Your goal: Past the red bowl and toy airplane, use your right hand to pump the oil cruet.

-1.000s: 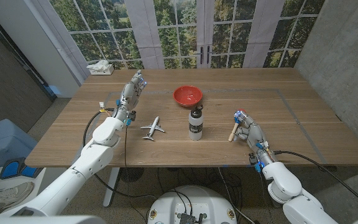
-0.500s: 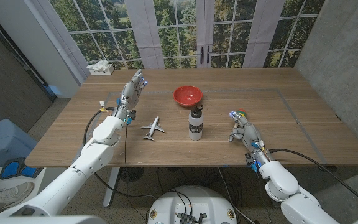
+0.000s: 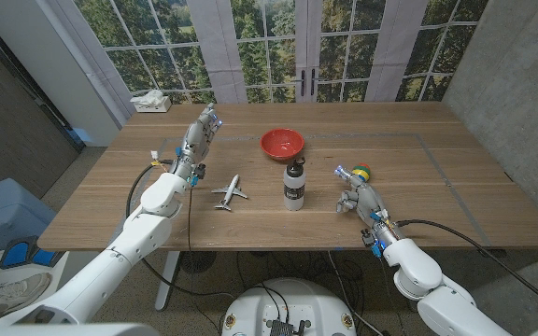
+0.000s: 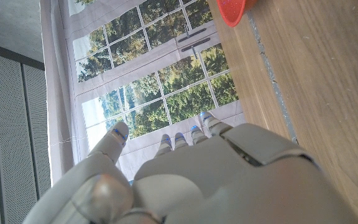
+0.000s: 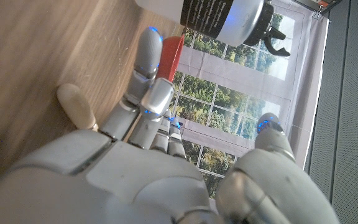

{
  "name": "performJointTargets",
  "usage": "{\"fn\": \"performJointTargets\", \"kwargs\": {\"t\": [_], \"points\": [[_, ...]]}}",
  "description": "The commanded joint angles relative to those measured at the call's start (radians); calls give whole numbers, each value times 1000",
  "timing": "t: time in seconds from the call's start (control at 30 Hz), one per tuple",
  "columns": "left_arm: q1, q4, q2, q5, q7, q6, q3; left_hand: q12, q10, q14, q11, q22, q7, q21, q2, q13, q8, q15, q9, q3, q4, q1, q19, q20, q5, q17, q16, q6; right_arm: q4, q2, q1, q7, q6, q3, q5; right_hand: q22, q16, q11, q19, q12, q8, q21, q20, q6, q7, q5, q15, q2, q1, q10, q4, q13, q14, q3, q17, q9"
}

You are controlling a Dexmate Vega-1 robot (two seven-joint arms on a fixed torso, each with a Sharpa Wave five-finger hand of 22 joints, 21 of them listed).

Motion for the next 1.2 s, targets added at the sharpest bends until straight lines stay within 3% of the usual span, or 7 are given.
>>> {"fn": "performJointTargets", "kwargs": {"t": [0.03, 0.53, 0.63, 0.8, 0.9, 1.0, 1.2], "points": [[-10, 8, -4, 1, -5, 7, 5, 4, -33, -78, -1, 5, 0, 5, 68, 3, 7, -86, 3, 3, -5, 5, 4, -52, 6, 0, 5, 2, -12, -15, 36, 16, -36, -45, -17, 2, 0, 2, 2, 3, -1, 0, -7, -8, 2, 8, -4, -8, 6, -4, 6, 5, -7, 3, -2, 3], [-31, 16, -9, 4, -10, 16, 15, 5, -30, -76, -2, 5, 0, 5, 68, 3, 7, -86, 3, 3, -5, 4, 5, -52, 6, 0, 5, 4, -19, -28, 73, 26, -65, -84, -48, -27, -9, -7, -36, -3, -7, -18, -1, -45, -12, 19, -2, -5, 53, -48, 7, 5, -37, 4, -3, 5], [-33, 16, -9, 6, -10, 18, 17, 4, -31, -76, -2, 5, 0, 5, 68, 3, 7, -86, 3, 3, -5, 4, 5, -52, 6, 0, 4, 5, -33, -40, 74, 18, -86, -88, -66, -26, -9, -9, -47, -2, -7, -15, 0, -59, -15, 25, -3, 6, 98, -58, 1, 6, -49, 17, -4, 5], [-38, 18, -11, 0, -17, 19, 19, 5, -28, -74, -1, 5, 0, 5, 68, 3, 7, -86, 3, 3, -5, 4, 6, -52, 6, 0, 5, 7, -70, -67, 73, -1, -141, -93, -98, -34, -22, -16, -99, -6, -11, -26, 10, -101, -27, 31, -2, -12, 153, -103, -1, 7, -91, 19, -9, 7], [-39, 17, -11, -1, -19, 20, 20, 6, -27, -73, -1, 5, 0, 5, 68, 3, 7, -85, 3, 3, -5, 4, 6, -52, 6, 0, 5, 7, -79, -79, 78, 11, -154, -101, -100, -38, -75, -27, -175, -6, -9, -40, 34, -126, -45, 35, -2, -32, 172, -148, 5, 9, -189, -10, -34, 8], [-38, 15, -10, 0, -18, 20, 20, 6, -26, -73, -2, 5, 0, 5, 68, 3, 7, -86, 3, 3, -5, 4, 6, -51, 6, 0, 5, 8, -90, -85, 82, 8, -169, -109, -114, -32, -94, -32, -214, -6, -9, -43, 48, -145, -61, 37, -2, -38, 177, -173, 6, 10, -235, -34, -33, 9], [-27, 1, -5, 2, -11, 19, 16, 5, -26, -72, -2, 6, 0, 6, 67, 3, 7, -87, 3, 3, -6, 4, 8, -51, 6, 0, 5, 8, -100, -84, 84, -3, -179, -120, -129, -29, -65, -30, -152, 14, 1, -4, 31, -142, -55, 49, -8, -9, 218, -148, 11, 12, -195, -47, -10, 12]]}}
